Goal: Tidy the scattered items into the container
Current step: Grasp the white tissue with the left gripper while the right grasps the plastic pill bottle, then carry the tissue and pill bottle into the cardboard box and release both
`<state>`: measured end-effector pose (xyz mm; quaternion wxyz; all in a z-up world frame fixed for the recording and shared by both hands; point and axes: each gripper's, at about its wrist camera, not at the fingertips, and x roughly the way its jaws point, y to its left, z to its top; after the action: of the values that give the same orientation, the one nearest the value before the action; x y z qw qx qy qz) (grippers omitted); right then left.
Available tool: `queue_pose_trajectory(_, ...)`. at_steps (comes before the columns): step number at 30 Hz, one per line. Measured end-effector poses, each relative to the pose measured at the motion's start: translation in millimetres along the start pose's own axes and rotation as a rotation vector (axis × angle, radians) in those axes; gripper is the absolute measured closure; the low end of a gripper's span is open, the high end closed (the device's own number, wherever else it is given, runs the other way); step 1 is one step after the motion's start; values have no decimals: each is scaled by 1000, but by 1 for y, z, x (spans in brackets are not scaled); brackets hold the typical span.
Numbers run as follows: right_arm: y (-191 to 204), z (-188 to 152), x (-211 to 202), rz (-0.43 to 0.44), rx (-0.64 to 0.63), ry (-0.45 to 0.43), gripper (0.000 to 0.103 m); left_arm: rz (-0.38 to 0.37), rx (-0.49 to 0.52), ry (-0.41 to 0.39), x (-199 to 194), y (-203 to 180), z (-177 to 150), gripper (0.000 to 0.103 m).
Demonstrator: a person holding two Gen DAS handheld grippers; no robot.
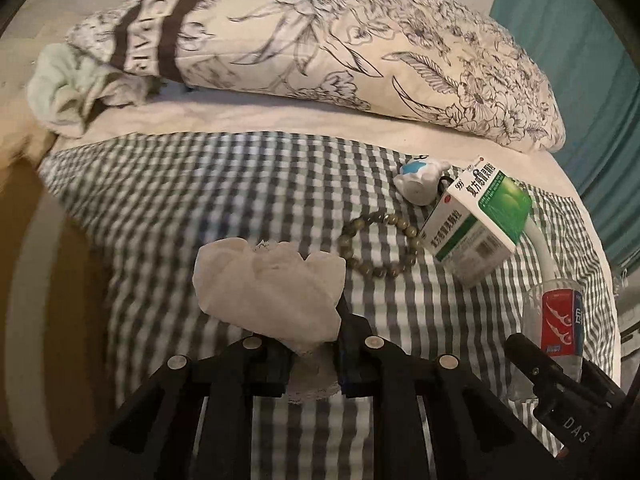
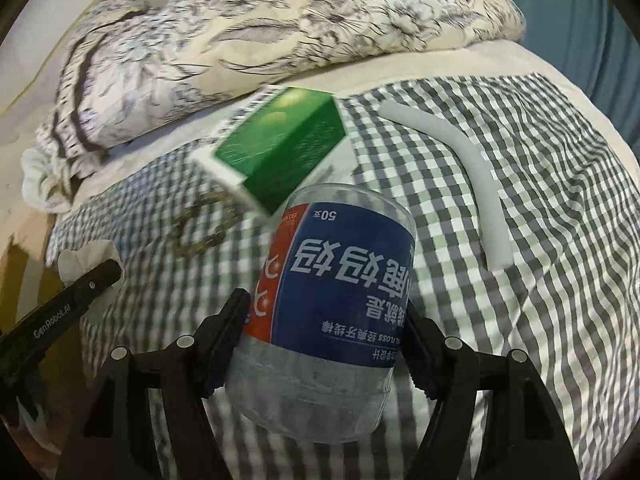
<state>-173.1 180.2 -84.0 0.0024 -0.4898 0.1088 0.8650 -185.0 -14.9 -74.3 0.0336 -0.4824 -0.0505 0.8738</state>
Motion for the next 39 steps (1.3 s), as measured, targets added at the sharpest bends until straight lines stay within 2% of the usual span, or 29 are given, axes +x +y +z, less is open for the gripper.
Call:
queue_pose_trajectory(4, 23, -15, -23, 29, -34, -13, 33, 19, 2, -8, -20, 2, -11, 86)
queue_pose_trajectory(10, 37, -34, -58, 51, -89, -52, 33, 18, 4, -36, -59, 8, -29, 86)
queue_pose_trajectory(17, 58, -52, -90, 59, -150, -90, 33, 53, 6, -69, -98, 23, -49, 86)
queue_pose_trajectory(25, 83, -68, -121, 89, -218, -139, 33, 81, -49, -101, -128, 47, -62, 86)
queue_pose_trajectory(39, 109, -83, -156, 124, -284, -192, 33, 113, -74, -155, -171, 69, -72, 86)
